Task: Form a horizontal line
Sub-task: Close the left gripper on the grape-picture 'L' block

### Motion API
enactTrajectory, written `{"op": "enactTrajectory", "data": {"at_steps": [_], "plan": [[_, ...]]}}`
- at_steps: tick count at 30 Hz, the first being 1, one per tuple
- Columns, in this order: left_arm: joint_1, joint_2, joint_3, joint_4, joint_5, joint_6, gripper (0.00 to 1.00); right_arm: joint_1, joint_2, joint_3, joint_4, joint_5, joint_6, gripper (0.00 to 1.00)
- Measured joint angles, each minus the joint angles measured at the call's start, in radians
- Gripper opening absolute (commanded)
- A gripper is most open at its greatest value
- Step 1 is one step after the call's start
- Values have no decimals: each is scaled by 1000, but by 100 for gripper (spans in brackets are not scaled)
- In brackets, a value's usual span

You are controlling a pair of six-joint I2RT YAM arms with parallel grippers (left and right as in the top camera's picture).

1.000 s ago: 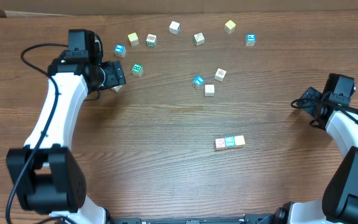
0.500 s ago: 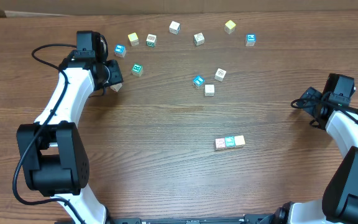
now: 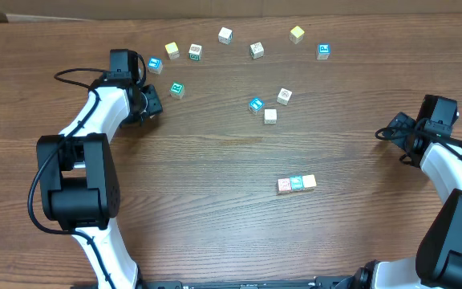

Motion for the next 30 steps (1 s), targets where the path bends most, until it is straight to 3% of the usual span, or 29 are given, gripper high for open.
{"op": "enactTrajectory", "data": {"at_steps": [5, 9, 13, 25, 30], "plan": [[0, 0, 0, 16, -3, -3, 33, 0, 0, 0, 0, 0, 0, 100], [0, 0, 2, 14, -3, -4, 17, 0, 0, 0, 0, 0, -1, 100], [0, 0, 11, -13, -3, -3, 26, 0, 0, 0, 0, 0, 0, 100], [-1, -127, 11, -144, -3, 40, 26, 0, 0, 0, 0, 0, 0, 100], [-25, -192, 12, -265, -28, 79, 24, 0, 0, 0, 0, 0, 0, 100]]}}
